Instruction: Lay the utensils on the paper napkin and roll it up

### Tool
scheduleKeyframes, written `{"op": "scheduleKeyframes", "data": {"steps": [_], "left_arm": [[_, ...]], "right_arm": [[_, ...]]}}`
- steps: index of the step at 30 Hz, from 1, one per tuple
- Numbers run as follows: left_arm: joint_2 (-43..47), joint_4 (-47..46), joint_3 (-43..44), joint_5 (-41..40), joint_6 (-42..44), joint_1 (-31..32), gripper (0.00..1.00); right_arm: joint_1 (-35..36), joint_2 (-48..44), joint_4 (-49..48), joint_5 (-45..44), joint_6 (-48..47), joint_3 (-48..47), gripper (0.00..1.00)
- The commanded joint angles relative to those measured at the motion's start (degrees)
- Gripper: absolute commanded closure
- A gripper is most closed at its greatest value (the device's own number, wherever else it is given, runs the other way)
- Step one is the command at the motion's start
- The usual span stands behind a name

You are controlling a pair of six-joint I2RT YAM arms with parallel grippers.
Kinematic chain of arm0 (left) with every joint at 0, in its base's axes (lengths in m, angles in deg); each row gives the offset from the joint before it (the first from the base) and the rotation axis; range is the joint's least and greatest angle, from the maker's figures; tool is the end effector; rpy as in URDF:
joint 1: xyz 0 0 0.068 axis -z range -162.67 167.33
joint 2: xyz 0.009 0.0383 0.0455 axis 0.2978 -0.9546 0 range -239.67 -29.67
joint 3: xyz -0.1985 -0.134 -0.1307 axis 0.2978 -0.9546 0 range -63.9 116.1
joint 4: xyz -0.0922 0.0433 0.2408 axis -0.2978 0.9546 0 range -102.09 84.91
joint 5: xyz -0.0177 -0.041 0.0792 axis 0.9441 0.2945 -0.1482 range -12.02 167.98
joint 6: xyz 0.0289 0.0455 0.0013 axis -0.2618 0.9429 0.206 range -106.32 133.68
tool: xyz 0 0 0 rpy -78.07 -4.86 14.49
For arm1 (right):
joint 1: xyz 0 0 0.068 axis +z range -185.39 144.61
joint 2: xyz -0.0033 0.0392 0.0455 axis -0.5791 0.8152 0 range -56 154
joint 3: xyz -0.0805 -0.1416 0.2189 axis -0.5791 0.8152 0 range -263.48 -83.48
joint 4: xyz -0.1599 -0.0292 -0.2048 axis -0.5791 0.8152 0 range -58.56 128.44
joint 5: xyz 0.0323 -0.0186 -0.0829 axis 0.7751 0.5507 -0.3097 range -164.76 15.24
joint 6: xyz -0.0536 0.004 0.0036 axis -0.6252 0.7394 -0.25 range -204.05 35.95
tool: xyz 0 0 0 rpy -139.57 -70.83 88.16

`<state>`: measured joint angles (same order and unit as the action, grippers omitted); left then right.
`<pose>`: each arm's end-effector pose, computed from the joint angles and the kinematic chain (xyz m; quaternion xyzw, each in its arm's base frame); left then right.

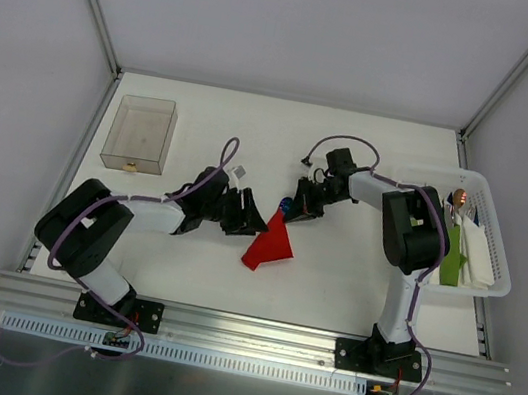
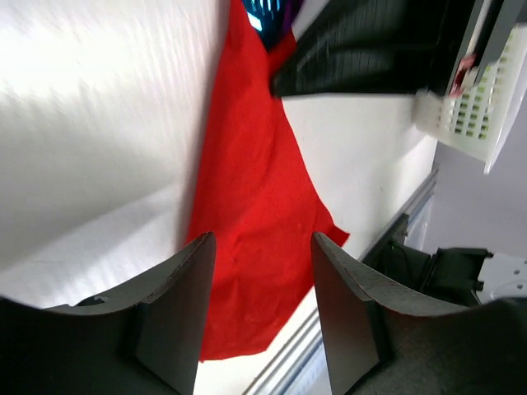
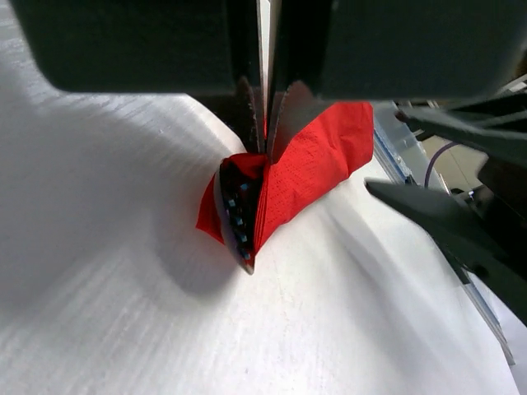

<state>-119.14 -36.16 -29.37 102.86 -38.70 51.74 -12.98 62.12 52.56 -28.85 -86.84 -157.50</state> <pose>0.2379 -0.1811 0.1569 -0.0276 0.8556 -0.4672 0.2213 0.3634 0.1774 0.1293 -0.2779 0.8595 0.4090 0.1297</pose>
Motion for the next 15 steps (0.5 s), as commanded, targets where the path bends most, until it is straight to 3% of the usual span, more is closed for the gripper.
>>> {"op": "scheduleKeyframes", "data": {"steps": [1, 6, 15], "left_arm": [[1.6, 7.5, 2.6, -0.9, 8.5, -4.3, 0.49], [-1.1, 7.7, 5.7, 4.8, 13.7, -8.3, 0.48], [-6.7, -1.0, 7.0, 12.5, 13.5, -9.4, 0.49]], "right_arm": [[0.1, -3.5, -2.3, 3.1, -3.1, -0.5, 1.0], [0.0, -3.7, -3.4, 5.2, -4.7, -0.1, 1.0], [0.0, -5.1, -4.8, 8.0, -6.2, 0.4, 1.0]]}}
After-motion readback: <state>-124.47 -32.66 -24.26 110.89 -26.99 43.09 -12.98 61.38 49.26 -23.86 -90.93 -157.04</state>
